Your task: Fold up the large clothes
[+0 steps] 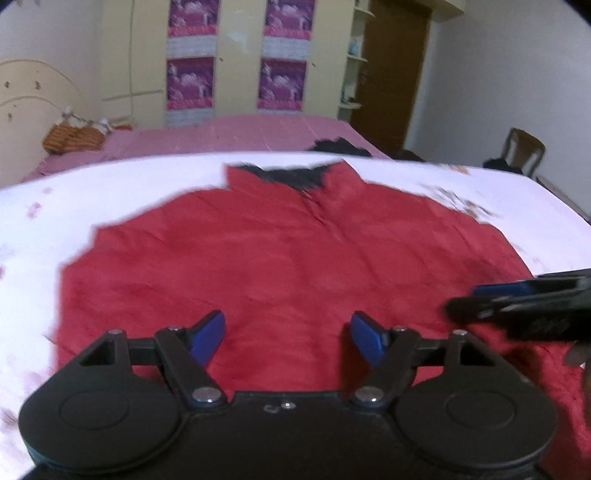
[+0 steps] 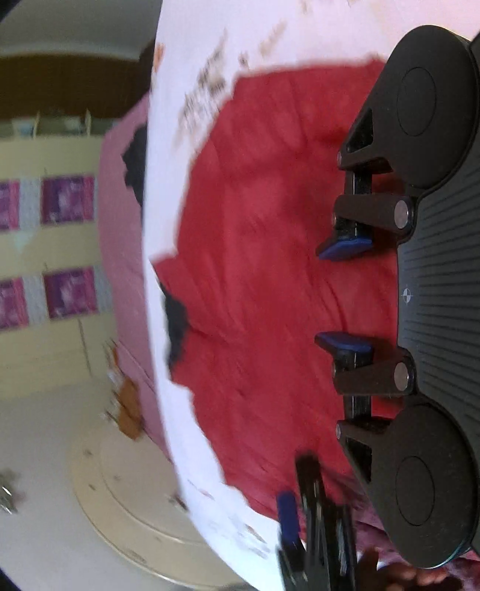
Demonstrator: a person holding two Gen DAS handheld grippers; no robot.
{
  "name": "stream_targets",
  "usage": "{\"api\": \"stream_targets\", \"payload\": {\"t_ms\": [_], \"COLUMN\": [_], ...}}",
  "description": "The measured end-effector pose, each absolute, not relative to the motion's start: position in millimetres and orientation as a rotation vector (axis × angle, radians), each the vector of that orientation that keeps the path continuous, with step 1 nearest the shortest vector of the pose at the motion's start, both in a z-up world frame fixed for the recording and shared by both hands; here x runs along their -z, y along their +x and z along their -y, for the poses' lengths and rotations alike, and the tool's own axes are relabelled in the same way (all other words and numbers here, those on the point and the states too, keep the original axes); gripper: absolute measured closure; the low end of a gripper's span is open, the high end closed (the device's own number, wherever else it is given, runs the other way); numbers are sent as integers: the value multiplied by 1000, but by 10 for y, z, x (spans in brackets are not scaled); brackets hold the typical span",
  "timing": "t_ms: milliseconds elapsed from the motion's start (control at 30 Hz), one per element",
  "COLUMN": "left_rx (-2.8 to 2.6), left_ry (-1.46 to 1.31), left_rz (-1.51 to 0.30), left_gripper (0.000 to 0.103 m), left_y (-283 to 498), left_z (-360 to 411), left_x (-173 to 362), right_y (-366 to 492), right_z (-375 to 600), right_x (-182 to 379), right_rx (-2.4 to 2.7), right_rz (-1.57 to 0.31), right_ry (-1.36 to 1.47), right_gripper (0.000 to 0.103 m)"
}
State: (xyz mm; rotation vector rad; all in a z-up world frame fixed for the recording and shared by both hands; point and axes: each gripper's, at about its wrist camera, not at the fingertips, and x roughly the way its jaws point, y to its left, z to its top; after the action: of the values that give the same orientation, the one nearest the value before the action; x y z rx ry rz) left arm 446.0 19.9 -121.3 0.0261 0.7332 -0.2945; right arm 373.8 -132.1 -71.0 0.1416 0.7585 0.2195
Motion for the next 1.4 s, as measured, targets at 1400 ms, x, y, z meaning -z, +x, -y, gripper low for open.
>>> {"api": "stream_targets", "payload": {"t_ms": [1400], "left_rx": [107], "left_ry": [96], "left_rz": [-770], "left_gripper": [25], "left_y": [4262], "left_z": [-754], "left_x": [1331], "right_y": [3755], "right_z": [1831], "right_x": [1021], "right_rx": [-12], "right_rz": [-818], "right_ry": [116], "right_gripper": [59]}}
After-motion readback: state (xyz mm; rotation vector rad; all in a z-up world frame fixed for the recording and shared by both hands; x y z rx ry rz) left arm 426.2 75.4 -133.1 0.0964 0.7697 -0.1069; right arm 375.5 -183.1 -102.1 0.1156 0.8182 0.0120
